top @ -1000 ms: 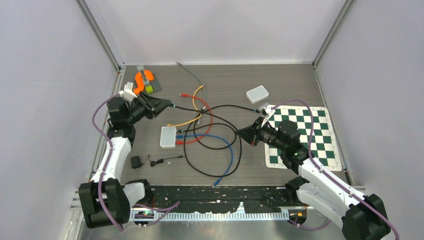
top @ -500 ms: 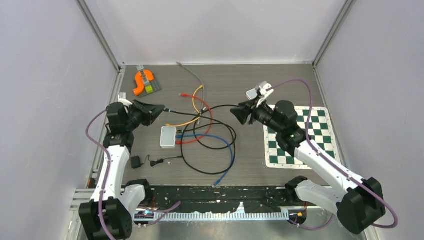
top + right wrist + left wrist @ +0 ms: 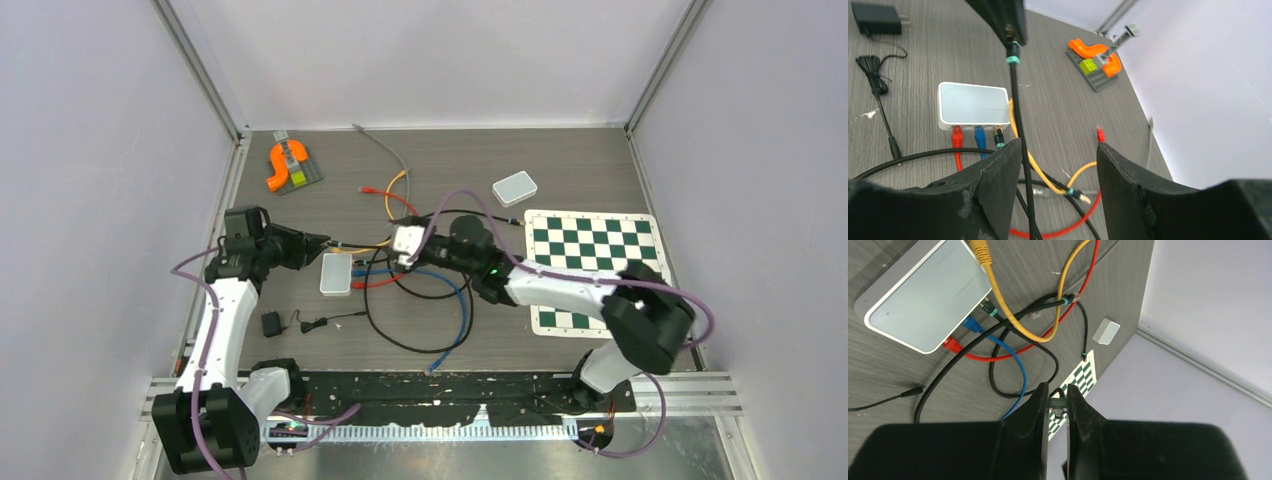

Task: Insert the plug into the switch port
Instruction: Pick up the connector from the center of the board.

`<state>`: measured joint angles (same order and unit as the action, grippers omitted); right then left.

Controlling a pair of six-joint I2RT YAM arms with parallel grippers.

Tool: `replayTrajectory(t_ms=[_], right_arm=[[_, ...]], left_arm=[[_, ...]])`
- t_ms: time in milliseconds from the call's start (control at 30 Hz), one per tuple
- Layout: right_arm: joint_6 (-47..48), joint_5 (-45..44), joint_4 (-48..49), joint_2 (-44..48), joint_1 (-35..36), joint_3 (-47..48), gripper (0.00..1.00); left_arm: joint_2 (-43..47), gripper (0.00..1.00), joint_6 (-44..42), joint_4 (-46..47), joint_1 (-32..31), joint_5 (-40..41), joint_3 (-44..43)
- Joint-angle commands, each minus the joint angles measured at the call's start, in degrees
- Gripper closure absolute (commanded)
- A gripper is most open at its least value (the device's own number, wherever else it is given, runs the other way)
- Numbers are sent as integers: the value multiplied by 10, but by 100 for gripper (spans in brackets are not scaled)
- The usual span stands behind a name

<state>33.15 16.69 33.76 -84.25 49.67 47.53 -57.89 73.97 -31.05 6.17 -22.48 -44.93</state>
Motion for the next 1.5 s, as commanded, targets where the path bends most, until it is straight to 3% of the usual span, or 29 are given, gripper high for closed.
replayTrajectory(t_ms=[0,233,367,700,1000,1167,1233,1267,1467], right_arm=[[140,-34,95,-86,52,58,37],[184,-58,92,-194,98,137,38],[192,-67,82,-225,111,170,47],[222,-87,104,-240,129,170,61],[238,-86,100,-249,138,175,65],[240,-87,108,-249,142,170,72],[241,-87,117,-246,144,163,84],[240,-89,129,-243,145,160,92],[183,-154,153,-226,142,150,95]], left_arm=[[22,100,32,-24,-5,-8,5],[41,100,38,-49,-5,-7,10],[47,100,41,-50,-6,-9,15],[43,100,43,-55,-5,-13,16],[45,100,50,-48,-6,-24,21],[43,100,45,-47,-6,-29,19],[43,100,42,-47,-6,-29,18],[43,99,39,-47,-6,-28,17],[48,49,-18,-21,-6,-10,1]])
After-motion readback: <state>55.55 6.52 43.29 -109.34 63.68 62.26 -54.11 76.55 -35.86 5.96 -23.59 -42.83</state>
